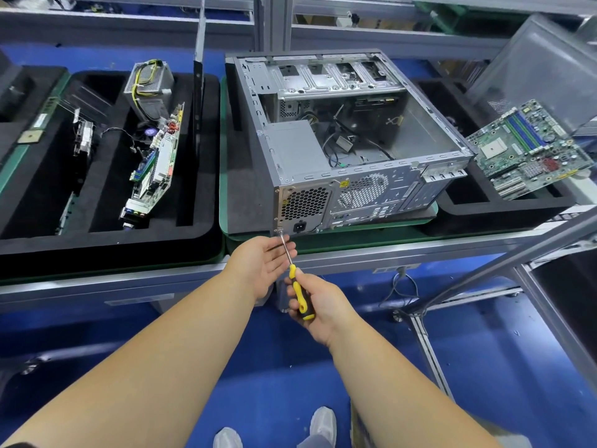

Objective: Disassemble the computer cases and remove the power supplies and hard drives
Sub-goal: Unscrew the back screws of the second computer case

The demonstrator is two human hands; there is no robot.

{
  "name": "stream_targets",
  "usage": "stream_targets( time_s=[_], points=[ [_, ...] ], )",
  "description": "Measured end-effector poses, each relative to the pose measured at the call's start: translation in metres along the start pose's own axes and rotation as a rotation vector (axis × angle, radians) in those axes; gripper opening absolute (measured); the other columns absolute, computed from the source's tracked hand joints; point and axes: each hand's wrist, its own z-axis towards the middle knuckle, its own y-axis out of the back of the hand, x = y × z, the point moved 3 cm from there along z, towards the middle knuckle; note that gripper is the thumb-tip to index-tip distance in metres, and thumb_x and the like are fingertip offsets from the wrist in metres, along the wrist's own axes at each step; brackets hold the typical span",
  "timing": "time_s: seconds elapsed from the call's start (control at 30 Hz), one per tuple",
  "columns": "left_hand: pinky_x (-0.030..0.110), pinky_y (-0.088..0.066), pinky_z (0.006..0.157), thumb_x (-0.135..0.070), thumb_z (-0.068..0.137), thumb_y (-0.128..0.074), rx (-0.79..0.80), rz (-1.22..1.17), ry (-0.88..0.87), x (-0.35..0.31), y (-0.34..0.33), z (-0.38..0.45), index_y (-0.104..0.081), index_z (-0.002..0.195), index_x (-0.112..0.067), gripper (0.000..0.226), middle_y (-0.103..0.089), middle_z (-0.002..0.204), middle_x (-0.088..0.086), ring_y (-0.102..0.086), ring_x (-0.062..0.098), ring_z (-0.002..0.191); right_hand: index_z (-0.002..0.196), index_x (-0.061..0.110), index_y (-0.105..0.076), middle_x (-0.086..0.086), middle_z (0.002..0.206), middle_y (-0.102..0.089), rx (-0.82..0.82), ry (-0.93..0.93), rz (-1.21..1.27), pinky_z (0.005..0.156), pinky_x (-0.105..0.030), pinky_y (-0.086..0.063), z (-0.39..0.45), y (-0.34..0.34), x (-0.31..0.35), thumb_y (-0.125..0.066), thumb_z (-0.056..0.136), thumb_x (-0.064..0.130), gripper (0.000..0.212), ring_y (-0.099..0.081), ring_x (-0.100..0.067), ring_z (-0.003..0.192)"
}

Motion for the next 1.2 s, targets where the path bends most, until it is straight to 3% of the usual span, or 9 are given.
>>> stream_targets(
  time_s=[0.1,0.27,0.4,0.47,0.73,0.9,1.0,1.1,1.2],
  points=[
    [0.031,-0.055,0.084,-0.012,0.1,-0.041,0.06,-0.077,0.044,-0.001,-0.002,-0.001,-0.069,0.105,-0.005,0.029,-0.076,0.099,0.01,-0.072,0.021,0.094,0.091,0.014,-0.064,0.004,0.063,-0.059,-0.013,0.039,-0.03,0.052,-0.023,-0.047,0.002,0.001,-0.001,-0.061,0.098,0.03,0.018,-0.049,-0.008,0.047],
    [0.03,-0.055,0.075,-0.008,0.1,-0.04,0.083,-0.138,0.077,-0.004,-0.004,-0.003,-0.068,0.106,-0.001,0.03,-0.075,0.102,0.013,-0.072,0.021,0.092,0.09,0.015,-0.057,0.002,0.062,-0.053,-0.003,0.073,-0.014,0.048,-0.022,-0.041,0.002,-0.002,0.002,-0.068,0.093,0.026,0.015,-0.041,-0.008,0.047],
    [0.032,-0.055,0.082,-0.009,0.099,-0.038,0.099,-0.176,0.085,-0.004,-0.004,-0.004,-0.068,0.108,0.0,0.033,-0.074,0.105,0.015,-0.07,0.023,0.099,0.089,0.004,-0.069,-0.006,0.068,-0.062,0.029,-0.05,0.075,0.046,-0.022,-0.041,-0.001,-0.006,0.003,-0.053,0.1,0.039,0.04,-0.044,-0.01,0.046],
    [0.032,-0.055,0.083,-0.012,0.1,-0.035,0.098,-0.184,0.09,-0.003,-0.003,-0.004,-0.068,0.107,0.0,0.036,-0.074,0.105,0.015,-0.07,0.024,0.1,0.092,0.0,-0.071,-0.008,0.069,-0.065,0.038,-0.059,0.09,0.046,-0.022,-0.042,-0.001,-0.005,0.003,-0.045,0.104,0.036,0.045,-0.046,-0.01,0.046],
    [0.033,-0.053,0.083,-0.027,0.104,-0.032,0.096,-0.168,0.114,-0.002,0.0,-0.003,-0.068,0.106,-0.002,0.044,-0.075,0.104,0.013,-0.069,0.024,0.102,0.087,0.011,-0.075,0.0,0.073,-0.07,-0.066,-0.003,-0.033,0.045,-0.022,-0.044,0.0,-0.003,-0.001,-0.059,0.099,0.037,0.033,-0.058,-0.011,0.049],
    [0.032,-0.053,0.079,-0.026,0.104,-0.033,0.097,-0.177,0.123,-0.005,-0.001,-0.004,-0.067,0.105,0.0,0.043,-0.074,0.104,0.015,-0.069,0.024,0.098,0.087,0.015,-0.058,0.001,0.071,-0.058,-0.062,0.093,-0.077,0.044,-0.021,-0.037,0.002,-0.005,0.002,-0.067,0.094,0.026,0.016,-0.048,-0.008,0.047],
    [0.032,-0.053,0.08,-0.027,0.104,-0.034,0.098,-0.175,0.127,-0.005,-0.002,-0.005,-0.067,0.106,0.0,0.043,-0.074,0.104,0.015,-0.069,0.024,0.099,0.092,0.014,-0.058,-0.002,0.076,-0.054,-0.087,0.138,-0.176,0.046,-0.022,-0.036,0.0,-0.007,0.006,-0.067,0.094,0.025,0.015,-0.044,-0.008,0.048],
    [0.032,-0.053,0.083,-0.027,0.104,-0.034,0.097,-0.177,0.125,-0.005,-0.002,-0.005,-0.067,0.105,0.0,0.043,-0.074,0.103,0.015,-0.068,0.024,0.101,0.088,0.008,-0.067,-0.005,0.073,-0.06,-0.118,0.069,-0.119,0.048,-0.022,-0.039,-0.005,-0.009,0.008,-0.058,0.099,0.037,0.033,-0.047,-0.011,0.05],
    [0.032,-0.053,0.086,-0.027,0.104,-0.034,0.094,-0.19,0.129,-0.005,-0.002,-0.006,-0.067,0.105,0.0,0.042,-0.074,0.104,0.015,-0.068,0.025,0.103,0.083,0.005,-0.071,-0.005,0.072,-0.065,-0.122,0.029,-0.078,0.05,-0.023,-0.041,-0.008,-0.01,0.01,-0.049,0.103,0.036,0.042,-0.049,-0.012,0.05]
  ],
)
